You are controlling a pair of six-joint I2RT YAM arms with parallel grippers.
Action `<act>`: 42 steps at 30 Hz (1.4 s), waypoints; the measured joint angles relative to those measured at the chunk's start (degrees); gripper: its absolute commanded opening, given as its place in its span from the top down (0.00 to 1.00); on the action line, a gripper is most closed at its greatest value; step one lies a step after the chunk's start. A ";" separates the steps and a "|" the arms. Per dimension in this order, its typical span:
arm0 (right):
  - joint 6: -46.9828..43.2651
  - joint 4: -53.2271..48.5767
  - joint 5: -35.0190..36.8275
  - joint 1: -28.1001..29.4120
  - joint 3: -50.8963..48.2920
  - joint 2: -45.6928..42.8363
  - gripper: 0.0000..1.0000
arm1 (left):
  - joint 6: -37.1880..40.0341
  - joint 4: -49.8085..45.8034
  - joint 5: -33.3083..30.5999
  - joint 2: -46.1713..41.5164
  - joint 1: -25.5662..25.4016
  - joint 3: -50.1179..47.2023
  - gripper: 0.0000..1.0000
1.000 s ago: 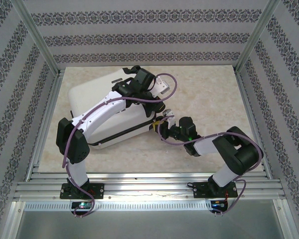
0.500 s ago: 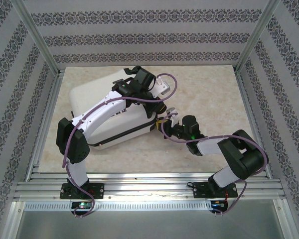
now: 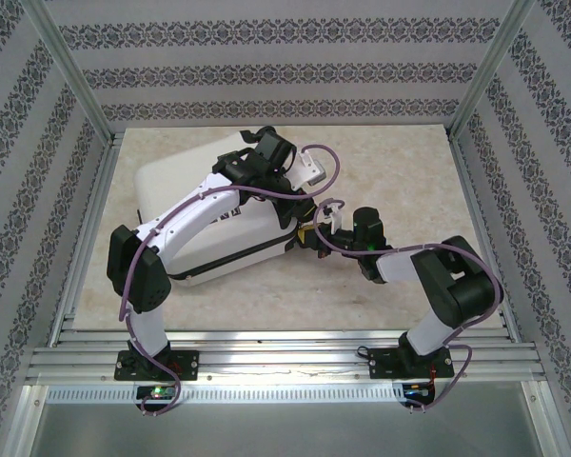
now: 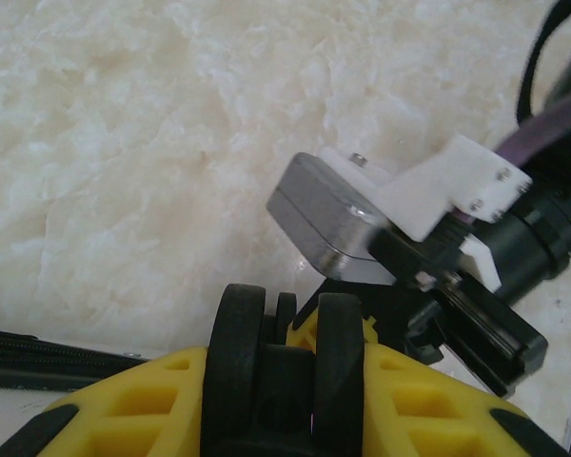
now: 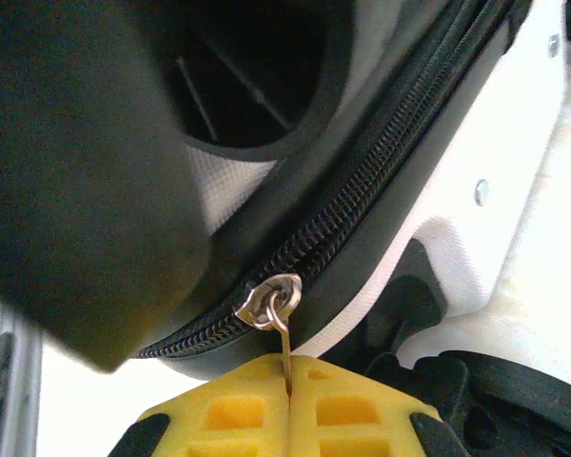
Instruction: Pack the luggage
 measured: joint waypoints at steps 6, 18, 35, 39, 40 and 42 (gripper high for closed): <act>0.79 0.61 -4.39 -1.11 1.07 1.79 1.00 | 2.10 -0.37 1.64 -0.37 0.17 -0.50 0.94; 1.51 -1.38 0.22 -1.05 0.92 -0.07 1.00 | 3.26 -0.26 3.02 -0.81 0.28 -1.31 0.94; 4.70 -0.68 -8.09 -2.40 8.76 8.02 1.00 | 4.66 -0.31 0.72 -0.81 0.87 -1.29 0.60; 4.66 0.79 -7.08 -2.05 6.86 7.02 1.00 | 3.78 -0.35 1.29 -1.16 0.31 -1.55 0.41; 4.66 0.83 -6.67 -1.81 6.40 6.60 1.00 | 3.26 -0.13 0.94 -1.49 -0.07 -1.97 0.41; 4.68 1.20 -6.05 -1.53 5.49 5.86 1.00 | 1.75 1.03 -0.37 -2.47 -0.76 -3.34 0.40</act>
